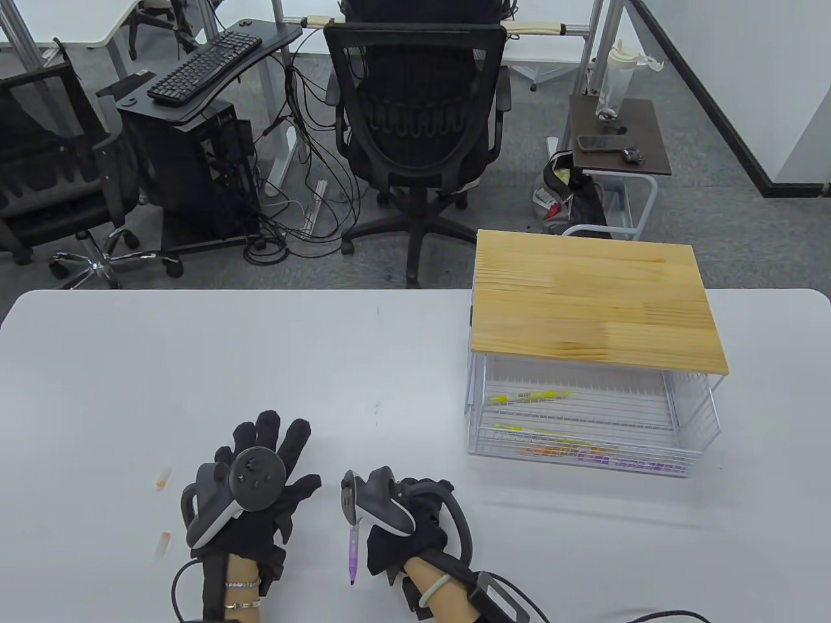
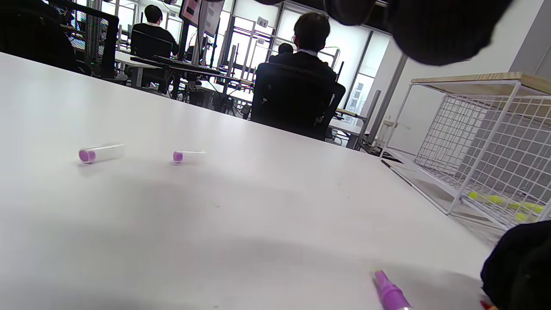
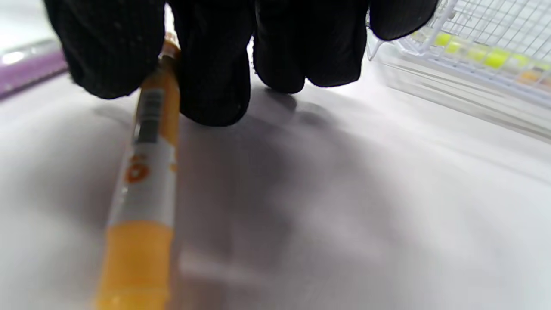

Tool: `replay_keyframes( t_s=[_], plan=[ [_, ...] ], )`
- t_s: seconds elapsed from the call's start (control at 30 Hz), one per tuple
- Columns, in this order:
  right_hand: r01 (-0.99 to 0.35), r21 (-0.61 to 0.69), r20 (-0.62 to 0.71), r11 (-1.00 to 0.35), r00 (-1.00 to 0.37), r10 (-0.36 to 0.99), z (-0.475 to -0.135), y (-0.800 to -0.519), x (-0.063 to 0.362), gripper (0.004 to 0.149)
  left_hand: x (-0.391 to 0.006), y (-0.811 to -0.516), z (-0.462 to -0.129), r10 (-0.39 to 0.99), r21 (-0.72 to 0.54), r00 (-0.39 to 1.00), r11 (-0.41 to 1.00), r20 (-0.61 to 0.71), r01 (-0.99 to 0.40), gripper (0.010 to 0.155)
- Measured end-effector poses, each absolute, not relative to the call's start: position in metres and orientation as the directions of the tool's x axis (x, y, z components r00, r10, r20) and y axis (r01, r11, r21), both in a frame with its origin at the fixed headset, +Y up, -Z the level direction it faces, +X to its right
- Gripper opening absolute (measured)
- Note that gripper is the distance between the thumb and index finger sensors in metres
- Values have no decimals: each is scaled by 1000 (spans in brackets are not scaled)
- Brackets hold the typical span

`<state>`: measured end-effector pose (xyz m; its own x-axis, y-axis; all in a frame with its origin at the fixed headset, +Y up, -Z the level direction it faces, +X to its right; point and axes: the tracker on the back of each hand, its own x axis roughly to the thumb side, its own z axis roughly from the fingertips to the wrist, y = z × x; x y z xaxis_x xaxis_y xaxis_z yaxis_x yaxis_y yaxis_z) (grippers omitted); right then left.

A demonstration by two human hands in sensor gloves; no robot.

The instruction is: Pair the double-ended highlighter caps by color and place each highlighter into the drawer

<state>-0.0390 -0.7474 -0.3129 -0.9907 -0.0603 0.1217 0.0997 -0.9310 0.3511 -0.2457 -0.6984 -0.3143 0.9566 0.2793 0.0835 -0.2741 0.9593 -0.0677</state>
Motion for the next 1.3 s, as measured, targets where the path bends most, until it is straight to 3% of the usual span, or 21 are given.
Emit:
replay_keyframes(
  t_s=[0.13,0.23,0.37,0.5,0.8,0.9,1.07,1.3],
  plan=[
    [-20,297,113,-955,-992,56,-313,-734,-19,46,-248,-701,-316,275,-78,959,960,68,-269,76],
    [-223,268,103,-937,-961,258,-310,-715,7,45,-251,-703,-317,271,-81,961,960,54,-266,77],
    [-493,239,90,-837,-847,524,-309,-693,40,45,-266,-700,-314,289,-64,957,956,16,-287,76],
    [-644,208,110,-736,-733,672,-305,-678,65,45,-297,-693,-304,352,-8,935,936,-39,-352,75],
    [-753,147,183,-641,-616,766,-298,-662,81,47,-350,-690,-285,437,124,883,899,-173,-421,67],
    [-782,131,210,-610,-579,788,-293,-655,86,47,-361,-693,-286,379,98,896,925,-230,-366,67],
    [-804,136,262,-579,-534,804,-287,-644,93,47,-380,-715,-294,397,77,864,916,-309,-394,67],
    [-807,177,268,-563,-511,816,-290,-645,93,47,-396,-742,-295,209,-74,841,957,-499,-282,73]
  ],
)
